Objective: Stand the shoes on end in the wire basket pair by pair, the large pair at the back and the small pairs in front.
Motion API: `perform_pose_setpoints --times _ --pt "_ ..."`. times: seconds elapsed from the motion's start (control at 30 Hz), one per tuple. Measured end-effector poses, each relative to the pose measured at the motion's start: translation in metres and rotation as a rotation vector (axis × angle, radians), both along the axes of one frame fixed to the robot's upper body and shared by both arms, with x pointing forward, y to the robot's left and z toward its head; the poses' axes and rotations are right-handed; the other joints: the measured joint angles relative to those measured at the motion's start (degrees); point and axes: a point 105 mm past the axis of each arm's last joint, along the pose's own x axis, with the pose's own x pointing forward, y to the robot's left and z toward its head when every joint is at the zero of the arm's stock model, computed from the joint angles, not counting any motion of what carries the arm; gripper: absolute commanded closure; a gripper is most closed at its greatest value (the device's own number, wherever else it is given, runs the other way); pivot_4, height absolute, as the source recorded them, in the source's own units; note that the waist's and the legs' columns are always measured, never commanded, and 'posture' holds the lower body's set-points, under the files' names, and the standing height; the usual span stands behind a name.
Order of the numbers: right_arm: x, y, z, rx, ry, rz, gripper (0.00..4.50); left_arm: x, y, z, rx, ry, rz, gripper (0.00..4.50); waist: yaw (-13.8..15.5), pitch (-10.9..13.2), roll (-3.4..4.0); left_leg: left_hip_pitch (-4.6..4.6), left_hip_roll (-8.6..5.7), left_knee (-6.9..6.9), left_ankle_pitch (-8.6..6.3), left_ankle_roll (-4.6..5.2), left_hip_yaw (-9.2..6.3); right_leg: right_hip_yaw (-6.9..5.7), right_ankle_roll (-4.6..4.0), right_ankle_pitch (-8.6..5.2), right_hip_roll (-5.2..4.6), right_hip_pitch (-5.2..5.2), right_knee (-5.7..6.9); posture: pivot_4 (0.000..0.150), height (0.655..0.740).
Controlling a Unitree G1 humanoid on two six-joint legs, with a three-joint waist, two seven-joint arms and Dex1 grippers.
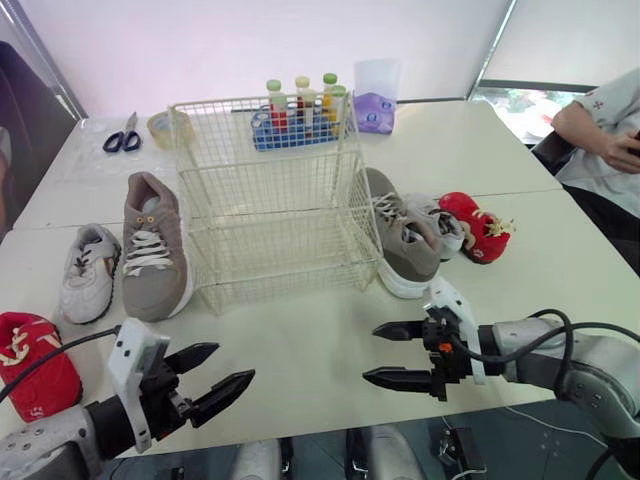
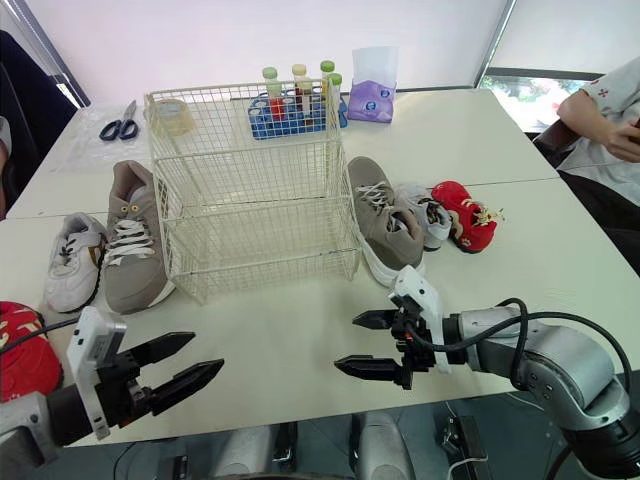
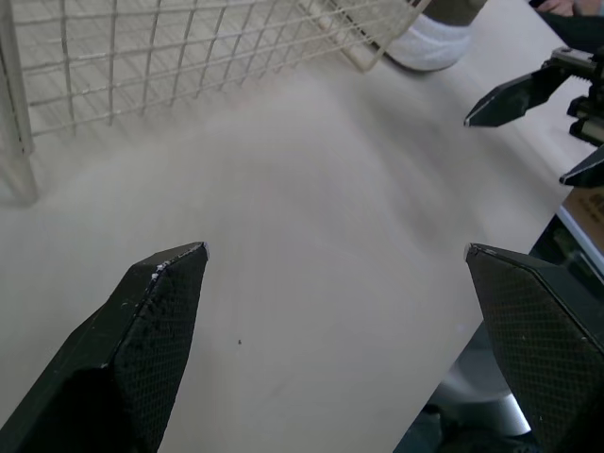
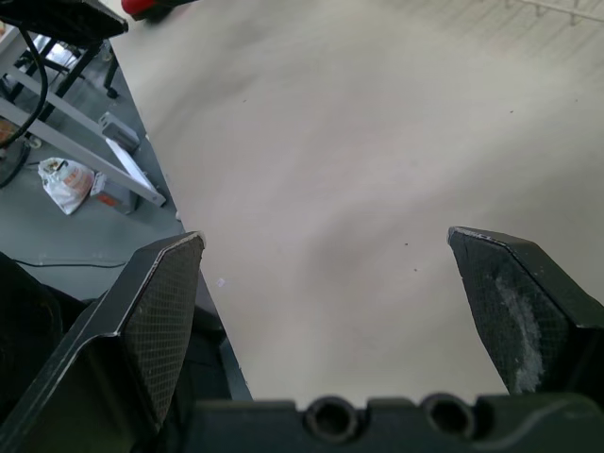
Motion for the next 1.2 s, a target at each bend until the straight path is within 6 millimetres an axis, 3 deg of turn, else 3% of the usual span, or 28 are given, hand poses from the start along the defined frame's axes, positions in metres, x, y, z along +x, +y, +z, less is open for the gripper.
perform_pose_setpoints --times 0.3,0.5,0.83,0.93,1.0,1.1,1.2 --pt "0.002 0.001 -0.006 0.024 0.009 0.013 0.00 0.006 -0.002 0.007 -0.004 -0.008 0.013 0.01 0.01 0.00 0.00 0.11 -0.01 0.01 0.02 -0.02 0.02 0.01 -0.01 0.00 0.06 0.07 0.05 0.150 0.7400" --pt "0.006 0.000 -0.005 0.024 -0.001 0.010 0.00 0.002 -0.004 0.001 -0.011 0.019 0.005 0.01 -0.01 -0.01 0.00 0.13 -0.01 0.01 0.02 -0.02 0.07 0.00 -0.01 0.01 0.08 0.07 0.07 0.150 0.7400" --pt "0.009 0.003 0.008 0.026 -0.042 0.068 0.00 0.002 0.000 -0.004 0.008 -0.017 0.005 0.01 -0.01 0.00 0.00 0.16 -0.02 0.02 0.02 -0.02 0.09 0.00 -0.01 0.00 0.06 0.05 0.13 0.150 0.7400" --pt "0.015 0.000 0.028 -0.016 -0.083 0.119 0.00 0.005 0.002 -0.004 0.005 -0.033 0.011 0.01 -0.03 0.01 0.02 0.18 -0.02 0.03 0.02 -0.02 0.11 0.02 -0.01 0.00 0.06 0.02 0.18 0.150 0.7400" --pt "0.021 -0.004 0.059 0.004 -0.102 0.166 0.00 0.009 0.002 0.001 -0.015 -0.062 -0.006 0.01 -0.04 0.05 0.08 0.18 -0.02 0.08 0.02 -0.02 0.12 0.03 -0.02 0.00 0.02 -0.02 0.29 0.150 0.7400" --pt "0.026 -0.011 0.101 0.025 -0.166 0.201 0.00 0.014 -0.004 0.017 -0.044 -0.124 -0.053 0.01 0.19 0.02 0.00 0.19 0.00 0.07 0.02 -0.02 -0.04 -0.01 -0.03 -0.01 -0.01 0.00 0.29 0.150 0.7400" --pt "0.032 -0.006 0.129 0.050 -0.220 0.248 0.00 0.018 -0.014 0.042 -0.067 -0.197 -0.131 0.01 -0.05 0.07 0.07 0.15 0.00 0.07 0.03 -0.04 0.03 0.06 -0.03 -0.01 -0.04 -0.05 0.34 0.150 0.7400"
